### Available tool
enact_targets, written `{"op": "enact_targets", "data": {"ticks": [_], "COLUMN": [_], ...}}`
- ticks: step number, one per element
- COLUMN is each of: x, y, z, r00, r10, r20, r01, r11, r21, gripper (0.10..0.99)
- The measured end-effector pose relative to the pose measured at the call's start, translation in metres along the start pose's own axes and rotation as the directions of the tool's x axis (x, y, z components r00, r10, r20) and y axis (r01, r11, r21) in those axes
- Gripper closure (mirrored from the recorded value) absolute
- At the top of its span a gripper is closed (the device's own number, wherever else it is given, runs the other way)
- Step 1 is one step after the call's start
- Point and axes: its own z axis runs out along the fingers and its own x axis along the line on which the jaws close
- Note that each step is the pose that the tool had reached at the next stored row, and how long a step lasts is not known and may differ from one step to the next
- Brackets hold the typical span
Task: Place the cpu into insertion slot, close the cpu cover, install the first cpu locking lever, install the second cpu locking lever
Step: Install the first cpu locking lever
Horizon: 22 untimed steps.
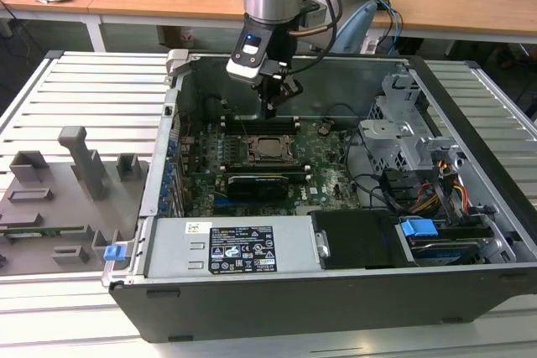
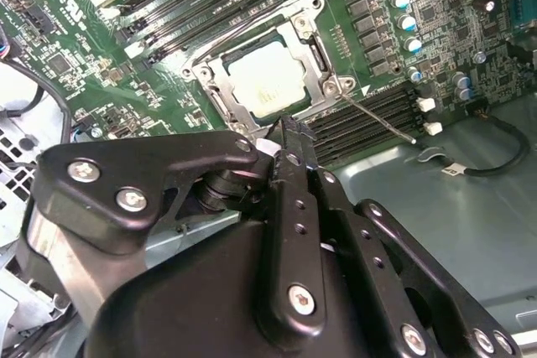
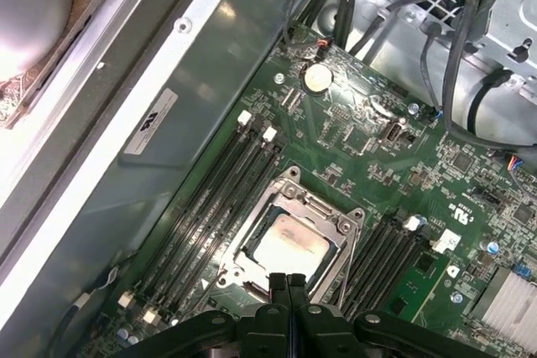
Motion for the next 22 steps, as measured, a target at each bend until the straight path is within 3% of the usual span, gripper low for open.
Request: {"op": "enact_targets", "data": {"ticks": [22], "x": [0.0000], "y": [0.0000], "z": [0.0000], "r00": [0.9989], "r10": [-0.046], "r20": [-0.0023], "r01": [0.046], "r11": [0.9989], "r21": [0.000], "gripper": [0.980]}}
